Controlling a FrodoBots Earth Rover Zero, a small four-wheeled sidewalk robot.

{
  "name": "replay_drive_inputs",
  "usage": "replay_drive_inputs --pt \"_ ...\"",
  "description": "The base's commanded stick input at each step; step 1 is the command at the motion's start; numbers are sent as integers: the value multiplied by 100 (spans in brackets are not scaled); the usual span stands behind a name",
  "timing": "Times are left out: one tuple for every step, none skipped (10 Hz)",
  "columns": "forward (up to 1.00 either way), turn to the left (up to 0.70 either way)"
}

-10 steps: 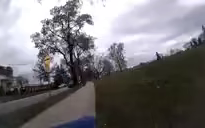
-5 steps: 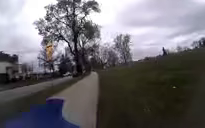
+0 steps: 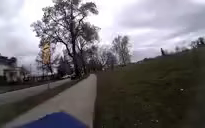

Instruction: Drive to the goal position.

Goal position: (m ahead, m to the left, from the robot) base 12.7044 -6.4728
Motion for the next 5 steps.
replay_drive_inputs --pt "0 100" --pt "0 100" --pt "0 100" --pt "0 87" --pt "0 49"
